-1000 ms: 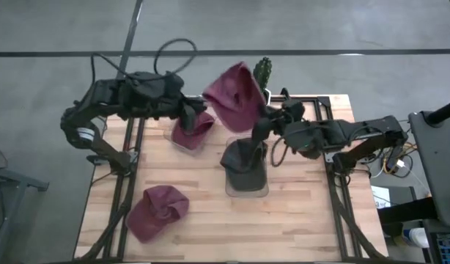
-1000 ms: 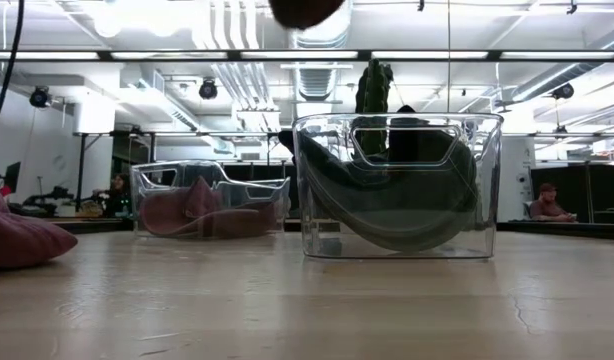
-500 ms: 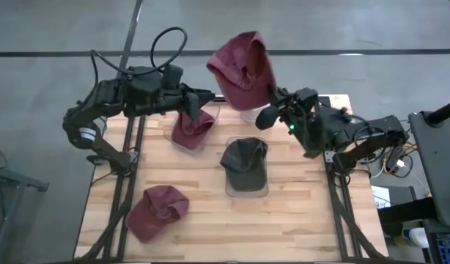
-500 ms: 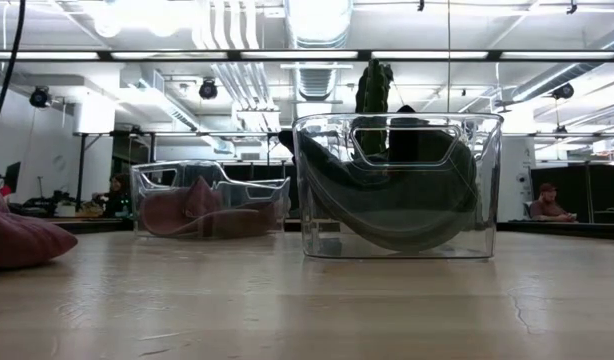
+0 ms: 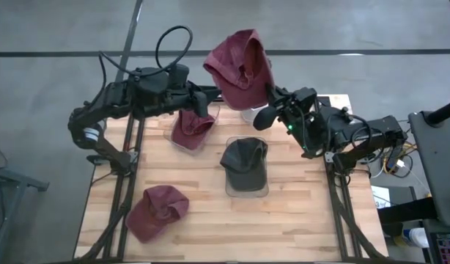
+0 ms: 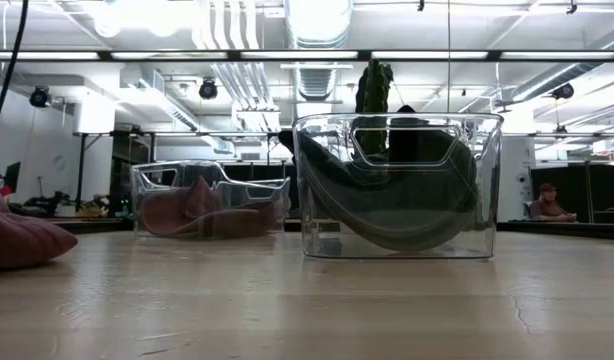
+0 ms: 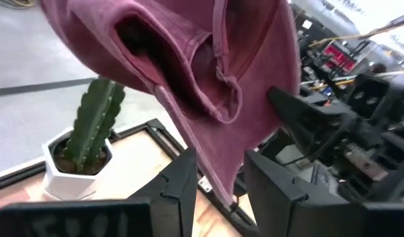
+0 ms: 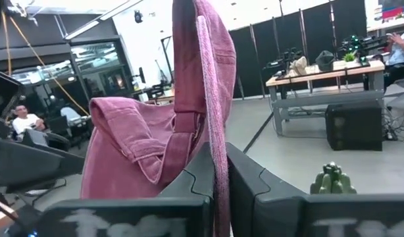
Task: Pick & Place hat
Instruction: Put the top red cap into the top transparent bin
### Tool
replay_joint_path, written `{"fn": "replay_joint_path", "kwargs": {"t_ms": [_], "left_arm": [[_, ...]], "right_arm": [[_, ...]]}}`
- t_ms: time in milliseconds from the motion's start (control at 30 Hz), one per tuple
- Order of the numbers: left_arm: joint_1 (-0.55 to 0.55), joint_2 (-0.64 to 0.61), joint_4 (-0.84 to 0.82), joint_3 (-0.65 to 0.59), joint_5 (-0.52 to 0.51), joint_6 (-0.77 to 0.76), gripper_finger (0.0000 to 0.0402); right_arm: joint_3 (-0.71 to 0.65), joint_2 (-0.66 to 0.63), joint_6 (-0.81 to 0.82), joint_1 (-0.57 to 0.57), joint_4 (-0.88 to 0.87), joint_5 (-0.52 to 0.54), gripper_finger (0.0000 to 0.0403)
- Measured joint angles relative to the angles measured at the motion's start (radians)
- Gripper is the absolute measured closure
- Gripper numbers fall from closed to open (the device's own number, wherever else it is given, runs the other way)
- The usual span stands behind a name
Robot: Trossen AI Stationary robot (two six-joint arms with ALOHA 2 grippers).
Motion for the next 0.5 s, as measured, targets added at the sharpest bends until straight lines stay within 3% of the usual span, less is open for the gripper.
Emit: {"fn": "replay_joint_path", "kwargs": {"t_ms": [500], "left_arm": [[0.003, 0.013, 0.007, 0.001, -0.017, 0.032, 0.0284]], "right_arm": [[0.000, 0.008, 0.071, 0.002, 0.002, -0.043, 0.0390]]}}
